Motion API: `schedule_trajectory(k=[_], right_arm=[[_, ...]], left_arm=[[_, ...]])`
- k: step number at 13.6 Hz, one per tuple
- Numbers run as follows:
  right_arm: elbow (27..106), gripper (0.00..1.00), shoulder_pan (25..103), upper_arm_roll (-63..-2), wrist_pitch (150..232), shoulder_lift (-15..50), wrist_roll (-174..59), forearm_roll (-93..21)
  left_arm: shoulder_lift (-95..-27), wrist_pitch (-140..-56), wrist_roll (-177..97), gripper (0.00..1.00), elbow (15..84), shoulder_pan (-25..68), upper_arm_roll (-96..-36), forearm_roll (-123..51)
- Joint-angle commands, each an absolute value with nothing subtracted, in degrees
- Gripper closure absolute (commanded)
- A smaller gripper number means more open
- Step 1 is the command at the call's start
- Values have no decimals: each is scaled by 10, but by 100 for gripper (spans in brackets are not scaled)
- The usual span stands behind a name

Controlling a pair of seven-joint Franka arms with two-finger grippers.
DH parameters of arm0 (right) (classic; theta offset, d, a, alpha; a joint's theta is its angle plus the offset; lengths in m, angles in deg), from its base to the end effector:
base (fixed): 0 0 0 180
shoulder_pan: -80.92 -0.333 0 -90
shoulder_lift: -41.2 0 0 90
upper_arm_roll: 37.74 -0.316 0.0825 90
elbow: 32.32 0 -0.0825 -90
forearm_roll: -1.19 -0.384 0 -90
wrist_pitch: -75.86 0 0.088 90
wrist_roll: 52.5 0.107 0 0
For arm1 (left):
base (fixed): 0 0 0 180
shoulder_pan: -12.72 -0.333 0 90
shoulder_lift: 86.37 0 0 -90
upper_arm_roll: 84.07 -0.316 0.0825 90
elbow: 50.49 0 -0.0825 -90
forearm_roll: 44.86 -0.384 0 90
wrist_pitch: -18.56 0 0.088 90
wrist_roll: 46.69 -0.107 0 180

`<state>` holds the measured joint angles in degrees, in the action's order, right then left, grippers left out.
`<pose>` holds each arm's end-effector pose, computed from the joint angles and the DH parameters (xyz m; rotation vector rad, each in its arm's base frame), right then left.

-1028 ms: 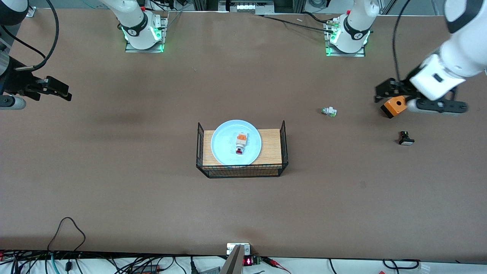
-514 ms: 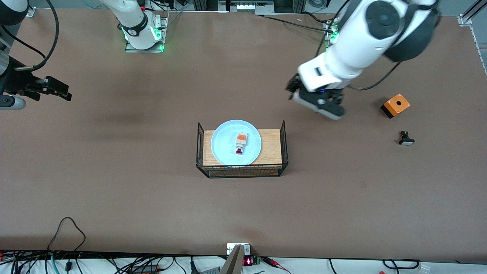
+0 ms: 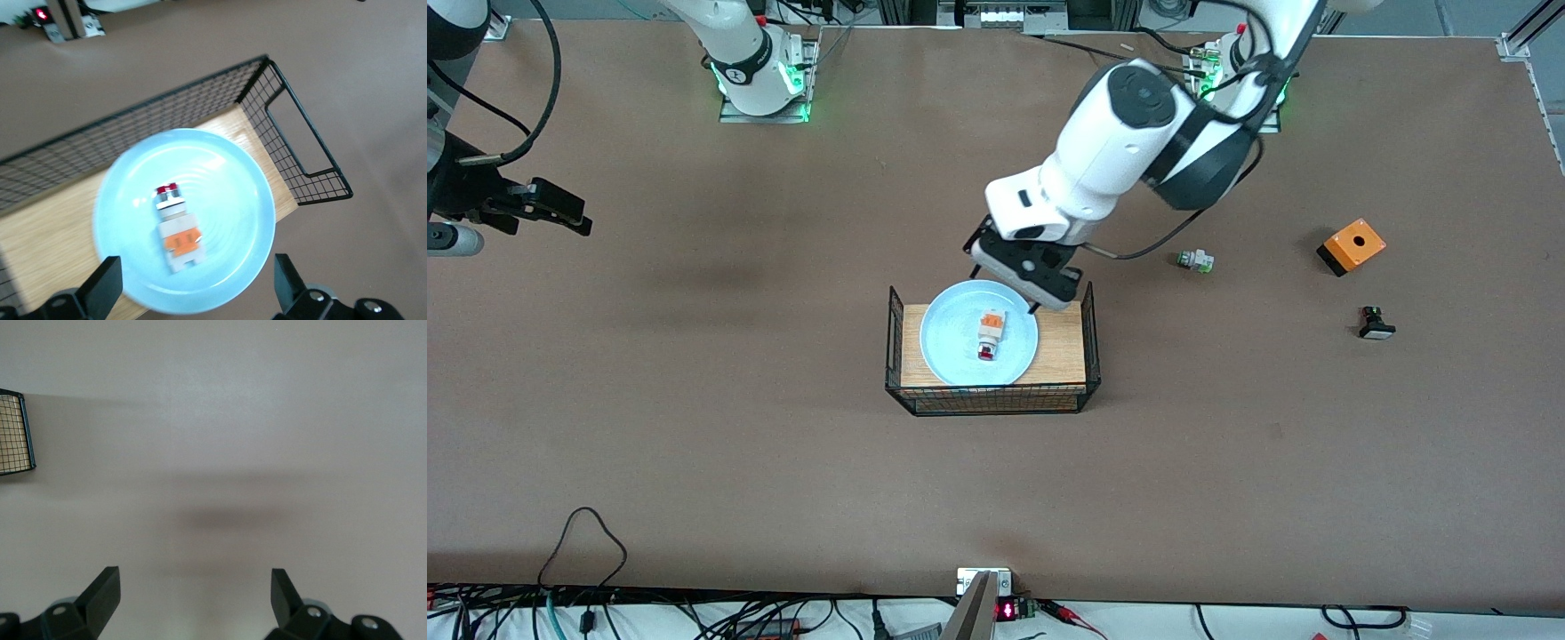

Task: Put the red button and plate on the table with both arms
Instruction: 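Lower the left gripper and close it on the red button's base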

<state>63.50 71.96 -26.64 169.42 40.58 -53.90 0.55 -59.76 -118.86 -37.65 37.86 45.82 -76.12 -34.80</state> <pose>0.5589 -0.0192 0.5758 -3.1300 0.0218 0.0779 0.5529 -0.4615 0.4288 2.7056 -0.5849 0.3813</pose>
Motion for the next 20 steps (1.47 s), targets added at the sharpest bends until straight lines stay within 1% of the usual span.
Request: schedule_trajectory(k=[1,4,7,10,11,13,17,18,20], right_arm=[[630,0,720,-264,1689,408,-548,8],[630,0,720,-264,1688,407,-548,8],[630,0,720,-264,1689,406,-548,8],[630,0,721,-264,1691,405,-547,7],[630,0,721,-264,1691,403,-547,6],[630,0,721,-264,1691,403,-547,6],[630,0,722,-263,1691,402,-546,6],[630,0,722,-263,1691,402,-546,6],[630,0,723,-263,1691,402,-543,5]], left_arm=[[-566,-1209,-329,0,362,475,-764,-346],[-545,-1212,-237,0,367,475,-769,-385],[-534,-1211,-82,0,368,480,-765,-526],[-511,-1214,-22,0,363,492,-764,-601],[-510,-1215,-22,5,363,491,-763,-615],[-509,-1221,-21,43,363,492,-763,-616],[-511,-1222,-23,83,364,491,-762,-616],[-513,-1222,-27,89,363,490,-762,-616],[-528,-1215,-28,89,363,485,-762,-615]])
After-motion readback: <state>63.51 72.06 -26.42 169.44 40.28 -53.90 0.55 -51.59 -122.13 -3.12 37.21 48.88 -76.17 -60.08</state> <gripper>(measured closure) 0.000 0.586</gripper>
